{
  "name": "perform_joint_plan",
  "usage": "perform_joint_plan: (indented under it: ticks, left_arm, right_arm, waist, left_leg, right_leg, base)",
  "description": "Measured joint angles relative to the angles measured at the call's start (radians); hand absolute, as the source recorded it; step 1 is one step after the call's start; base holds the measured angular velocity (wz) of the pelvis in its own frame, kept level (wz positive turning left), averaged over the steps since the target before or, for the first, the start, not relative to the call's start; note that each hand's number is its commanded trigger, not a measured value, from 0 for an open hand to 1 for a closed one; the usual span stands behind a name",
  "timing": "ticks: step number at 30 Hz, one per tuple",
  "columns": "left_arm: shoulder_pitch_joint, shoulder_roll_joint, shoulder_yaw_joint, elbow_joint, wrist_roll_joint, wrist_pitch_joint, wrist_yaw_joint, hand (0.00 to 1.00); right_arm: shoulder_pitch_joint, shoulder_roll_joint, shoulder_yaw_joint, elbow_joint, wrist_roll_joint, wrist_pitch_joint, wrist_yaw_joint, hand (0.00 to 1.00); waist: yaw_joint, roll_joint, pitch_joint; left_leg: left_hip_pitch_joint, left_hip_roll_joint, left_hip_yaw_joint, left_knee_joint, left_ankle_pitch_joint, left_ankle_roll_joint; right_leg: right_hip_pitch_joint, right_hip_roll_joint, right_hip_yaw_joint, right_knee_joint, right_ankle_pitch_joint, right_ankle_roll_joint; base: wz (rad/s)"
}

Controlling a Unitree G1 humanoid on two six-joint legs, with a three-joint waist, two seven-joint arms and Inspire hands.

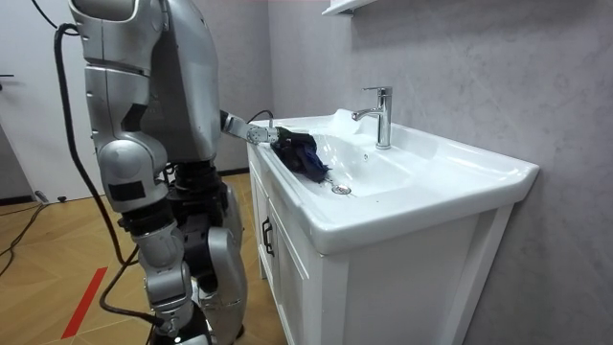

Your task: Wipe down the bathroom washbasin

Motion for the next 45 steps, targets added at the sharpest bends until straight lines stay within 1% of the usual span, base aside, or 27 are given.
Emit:
perform_joint_plan:
  ticks: [1,6,8,10,13,16,18,20,23,27,29,30,32,33,34,35,37,39,41,42,43,45]
  left_arm:
    - [-0.007,0.001,-0.006,0.008,0.000,0.002,-0.011,1.00]
    - [-0.029,0.016,-0.045,0.017,-0.002,0.011,-0.049,1.00]
    - [-0.058,0.017,-0.062,0.032,-0.002,0.016,-0.065,1.00]
    - [-0.072,0.017,-0.070,0.044,-0.002,0.016,-0.073,1.00]
    - [-0.073,0.017,-0.077,0.044,-0.002,0.023,-0.094,1.00]
    - [-0.080,0.017,-0.088,0.044,-0.015,0.025,-0.109,1.00]
    - [-0.087,0.016,-0.094,0.057,-0.040,0.025,-0.110,1.00]
    - [-0.105,0.015,-0.095,0.080,-0.067,0.022,-0.111,1.00]
    - [-0.138,0.012,-0.094,0.121,-0.123,0.021,-0.111,1.00]
    - [-0.181,0.009,-0.096,0.164,-0.194,0.021,-0.111,1.00]
    - [-0.205,0.007,-0.090,0.198,-0.245,0.020,-0.111,1.00]
    - [-0.213,0.006,-0.088,0.208,-0.252,0.020,-0.111,1.00]
    - [-0.244,-0.006,-0.082,0.246,-0.306,0.022,-0.111,1.00]
    - [-0.246,-0.007,-0.082,0.250,-0.318,0.022,-0.111,1.00]
    - [-0.248,-0.007,-0.083,0.256,-0.332,0.022,-0.111,1.00]
    - [-0.254,-0.013,-0.084,0.262,-0.336,0.022,-0.111,1.00]
    - [-0.272,-0.026,-0.085,0.280,-0.365,0.021,-0.111,1.00]
    - [-0.288,-0.030,-0.094,0.288,-0.405,0.021,-0.111,1.00]
    - [-0.324,-0.050,-0.102,0.319,-0.433,0.020,-0.111,1.00]
    - [-0.330,-0.054,-0.103,0.322,-0.440,0.020,-0.111,1.00]
    - [-0.340,-0.060,-0.103,0.328,-0.442,0.020,-0.111,1.00]
    - [-0.361,-0.070,-0.104,0.344,-0.445,0.018,-0.111,1.00]
  right_arm:
    - [-0.003,-0.003,0.001,0.001,0.000,-0.002,0.000,0.00]
    - [-0.033,-0.006,0.001,0.026,0.001,-0.005,-0.001,0.00]
    - [-0.038,-0.009,0.002,0.029,0.001,-0.005,0.001,0.00]
    - [-0.038,-0.012,0.002,0.029,0.000,-0.004,0.002,0.00]
    - [-0.038,-0.013,0.002,0.031,0.001,0.000,0.002,0.00]
    - [-0.037,-0.012,0.005,0.036,0.003,0.005,0.001,0.00]
    - [-0.037,-0.012,0.005,0.036,0.005,0.005,0.000,0.00]
    - [-0.035,-0.012,0.004,0.032,0.005,0.005,0.000,0.00]
    - [-0.035,-0.011,0.004,0.020,0.005,0.004,-0.001,0.00]
    - [-0.034,-0.010,0.003,0.015,0.006,0.005,-0.002,0.00]
    - [-0.030,-0.008,0.003,0.018,0.019,0.007,-0.002,0.00]
    - [-0.028,-0.008,0.003,0.018,0.025,0.008,-0.001,0.00]
    - [-0.023,-0.004,0.001,0.024,0.033,0.024,0.001,0.00]
    - [-0.023,-0.001,-0.002,0.027,0.031,0.029,0.002,0.00]
    - [-0.024,0.005,-0.013,0.031,0.031,0.038,0.002,0.00]
    - [-0.023,0.010,-0.019,0.039,0.032,0.041,0.003,0.00]
    - [-0.023,0.015,-0.019,0.050,0.041,0.050,0.004,0.00]
    - [-0.020,0.019,-0.018,0.054,0.057,0.061,0.003,0.00]
    - [-0.014,0.021,-0.018,0.052,0.075,0.071,0.003,0.00]
    - [-0.014,0.021,-0.018,0.055,0.075,0.071,0.003,0.00]
    - [-0.015,0.021,-0.018,0.060,0.075,0.071,0.004,0.00]
    - [-0.015,0.021,-0.017,0.061,0.075,0.071,0.014,0.00]
  waist:
    - [-0.003,0.004,0.0008]
    - [-0.022,0.008,0.0032]
    - [-0.025,0.006,0.0046]
    - [-0.028,0.005,0.0052]
    - [-0.047,0.001,0.0062]
    - [-0.051,-0.001,0.0072]
    - [-0.052,-0.004,0.0061]
    - [-0.052,-0.006,0.0058]
    - [-0.054,-0.007,0.0051]
    - [-0.062,-0.007,0.0050]
    - [-0.072,-0.007,0.0050]
    - [-0.073,-0.007,0.0050]
    - [-0.086,-0.008,0.0053]
    - [-0.091,-0.009,0.0049]
    - [-0.106,-0.010,0.0043]
    - [-0.116,-0.010,0.0042]
    - [-0.131,-0.011,0.0042]
    - [-0.131,-0.011,0.0040]
    - [-0.135,-0.014,0.0029]
    - [-0.141,-0.015,0.0032]
    - [-0.154,-0.018,0.0042]
    - [-0.160,-0.024,0.0036]
  left_leg:
    - [-0.001,0.000,-0.001,0.000,0.000,0.000]
    - [-0.001,-0.001,-0.002,0.001,0.000,0.000]
    - [-0.001,0.000,-0.001,0.001,0.000,0.000]
    - [-0.004,0.000,0.000,0.001,0.000,0.000]
    - [-0.010,0.000,0.007,0.001,0.000,0.000]
    - [-0.017,0.001,0.023,0.000,0.000,0.000]
    - [-0.016,0.001,0.028,0.000,0.000,0.000]
    - [-0.012,0.002,0.054,0.000,0.000,0.000]
    - [0.002,0.003,0.054,-0.002,-0.001,0.002]
    - [0.002,0.002,0.056,-0.003,-0.005,0.007]
    - [0.005,0.002,0.068,-0.003,-0.006,0.010]
    - [0.005,0.002,0.077,-0.002,-0.006,0.010]
    - [0.012,0.000,0.083,0.001,-0.006,0.010]
    - [0.014,0.000,0.085,0.001,-0.006,0.010]
    - [0.016,-0.001,0.095,0.001,-0.006,0.010]
    - [0.017,-0.001,0.109,0.001,-0.006,0.010]
    - [0.017,-0.002,0.111,0.001,-0.006,0.010]
    - [0.017,-0.001,0.128,0.000,-0.006,0.011]
    - [0.019,-0.001,0.141,0.001,-0.006,0.011]
    - [0.019,-0.001,0.145,0.001,-0.006,0.011]
    - [0.018,-0.001,0.154,0.000,-0.006,0.011]
    - [0.018,-0.001,0.167,-0.001,-0.006,0.011]
  right_leg:
    - [0.000,0.000,-0.001,0.000,0.000,0.000]
    - [-0.004,0.000,-0.002,0.000,0.000,0.000]
    - [-0.004,0.000,-0.002,-0.001,0.000,0.000]
    - [-0.007,0.000,0.001,-0.002,0.000,0.000]
    - [-0.013,0.000,0.001,-0.003,0.000,0.000]
    - [-0.022,0.000,0.009,-0.002,0.000,0.000]
    - [-0.021,0.000,0.012,0.000,0.000,0.000]
    - [-0.021,0.000,0.023,0.004,0.000,0.000]
    - [-0.016,0.000,0.036,0.017,0.000,0.001]
    - [-0.019,0.000,0.037,0.017,0.001,0.002]
    - [-0.020,0.000,0.042,0.017,0.003,0.005]
    - [-0.020,0.000,0.047,0.017,0.003,0.006]
    - [-0.021,0.002,0.060,0.014,0.006,0.010]
    - [-0.021,0.001,0.061,0.014,0.006,0.011]
    - [-0.021,0.000,0.064,0.013,0.006,0.012]
    - [-0.023,0.000,0.069,0.013,0.008,0.015]
    - [-0.027,0.000,0.075,0.015,0.011,0.017]
    - [-0.038,0.003,0.098,0.017,0.018,0.018]
    - [-0.043,0.005,0.117,0.015,0.025,0.020]
    - [-0.045,0.006,0.120,0.015,0.027,0.020]
    - [-0.047,0.006,0.125,0.015,0.030,0.021]
    - [-0.054,0.008,0.143,0.016,0.034,0.022]
  base:
    - [0.04]
    - [0.01]
    - [0.00]
    - [-0.04]
    - [-0.03]
    - [-0.09]
    - [-0.07]
    - [-0.09]
    - [-0.07]
    - [0.01]
    - [-0.02]
    - [-0.05]
    - [-0.02]
    - [-0.03]
    - [-0.07]
    - [-0.08]
    - [-0.13]
    - [-0.30]
    - [-0.28]
    - [-0.18]
    - [-0.18]
    - [-0.25]
